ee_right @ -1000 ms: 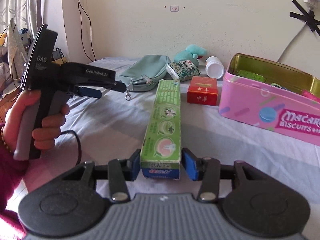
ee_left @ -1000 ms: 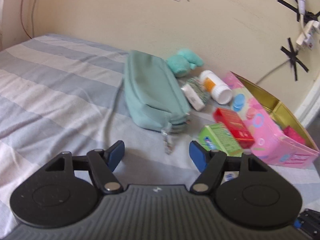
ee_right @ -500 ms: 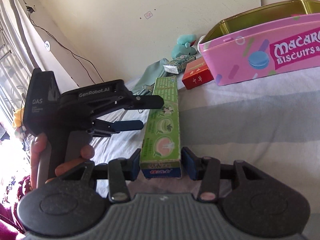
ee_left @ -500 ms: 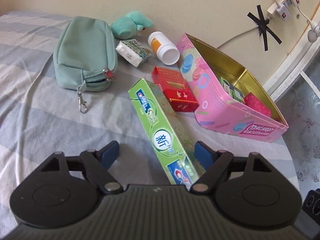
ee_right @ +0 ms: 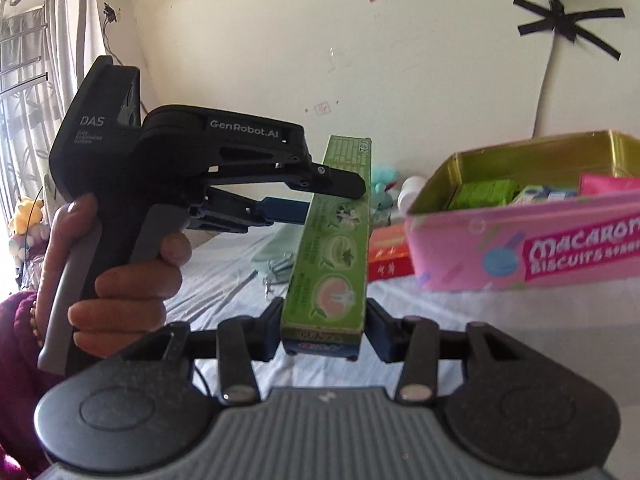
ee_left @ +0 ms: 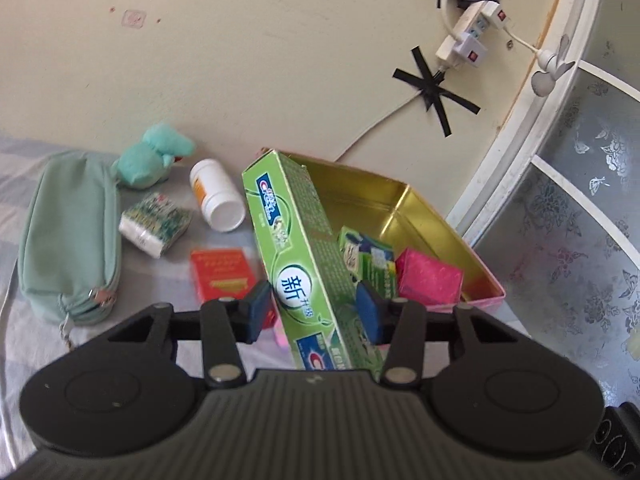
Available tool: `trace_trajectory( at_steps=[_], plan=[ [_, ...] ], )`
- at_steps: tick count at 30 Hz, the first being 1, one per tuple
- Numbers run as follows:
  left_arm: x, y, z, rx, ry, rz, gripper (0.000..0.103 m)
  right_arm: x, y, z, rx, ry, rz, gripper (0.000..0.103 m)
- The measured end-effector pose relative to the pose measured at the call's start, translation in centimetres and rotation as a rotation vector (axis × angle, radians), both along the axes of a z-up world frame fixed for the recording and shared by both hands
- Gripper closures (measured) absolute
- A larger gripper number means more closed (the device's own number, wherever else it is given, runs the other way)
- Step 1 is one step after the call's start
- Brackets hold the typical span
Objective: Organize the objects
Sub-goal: 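Lower the toothpaste box into the tin and open the left gripper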
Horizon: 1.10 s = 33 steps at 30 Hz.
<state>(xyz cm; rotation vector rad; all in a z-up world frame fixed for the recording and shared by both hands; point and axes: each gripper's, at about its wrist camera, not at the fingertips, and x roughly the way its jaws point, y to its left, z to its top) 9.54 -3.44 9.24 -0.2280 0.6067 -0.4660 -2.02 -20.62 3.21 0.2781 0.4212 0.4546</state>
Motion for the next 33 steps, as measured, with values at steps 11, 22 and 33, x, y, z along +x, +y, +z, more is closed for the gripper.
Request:
trace_trajectory(
  at_steps=[11,22,33],
  plan=[
    [7.9,-9.9,1.6,0.104,-0.066,-0.135,0.054,6.7,-6.0,1.5,-0.031,-0.031,-0.249,0.061],
    [10.1,-13.7,-0.5,0.183,-0.062,-0.123,0.051,8.5,-9.0,-0.5,-0.131,-0.055,-0.467,0.044],
    [3.8,-6.3,0.3,0.349,-0.134,0.132,0.042,6.6,-8.1,-0.5,-0.135,-0.113,-0.501,0.019]
  ],
)
